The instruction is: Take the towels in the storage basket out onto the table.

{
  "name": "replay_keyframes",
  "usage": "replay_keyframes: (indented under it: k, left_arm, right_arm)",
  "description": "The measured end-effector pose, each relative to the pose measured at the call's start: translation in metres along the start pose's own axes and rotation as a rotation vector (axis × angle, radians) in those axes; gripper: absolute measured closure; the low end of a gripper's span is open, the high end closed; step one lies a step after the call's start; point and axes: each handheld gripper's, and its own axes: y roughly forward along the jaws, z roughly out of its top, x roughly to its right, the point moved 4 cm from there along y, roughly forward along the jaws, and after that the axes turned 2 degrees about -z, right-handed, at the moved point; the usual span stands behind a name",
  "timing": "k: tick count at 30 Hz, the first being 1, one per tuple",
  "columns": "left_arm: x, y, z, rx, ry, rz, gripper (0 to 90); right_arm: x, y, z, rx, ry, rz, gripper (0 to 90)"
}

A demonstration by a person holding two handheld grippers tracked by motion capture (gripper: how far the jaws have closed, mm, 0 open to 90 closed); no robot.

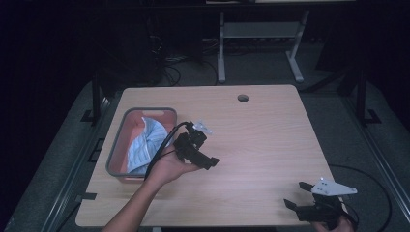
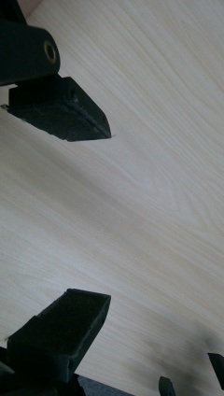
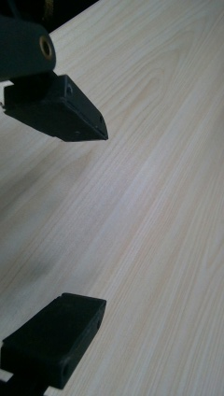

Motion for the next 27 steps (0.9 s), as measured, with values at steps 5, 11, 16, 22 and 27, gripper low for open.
replay_keyframes:
  k: [5,11,16,22,27]
  left_arm:
    - [-0.006,-0.009,-0.001,0.000,-0.005,0.004,17.4]
    - [-0.019,-0.019,-0.004,0.003,-0.034,0.016,17.7]
    - [-0.031,-0.030,-0.008,0.005,-0.066,0.033,19.0]
    - [-0.048,-0.042,-0.017,0.005,-0.121,0.066,19.5]
    - [-0.055,-0.047,-0.020,0.012,-0.152,0.076,20.0]
  right_arm:
    - [0.000,-0.001,0.000,0.002,-0.003,-0.001,14.9]
    - [-0.001,0.000,0.001,0.004,-0.009,0.002,14.9]
    - [-0.003,0.000,0.001,-0.002,-0.005,0.003,14.9]
    - [-0.002,0.000,0.001,-0.002,-0.002,0.003,14.9]
    - [-0.003,0.001,0.001,-0.001,-0.004,0.003,14.9]
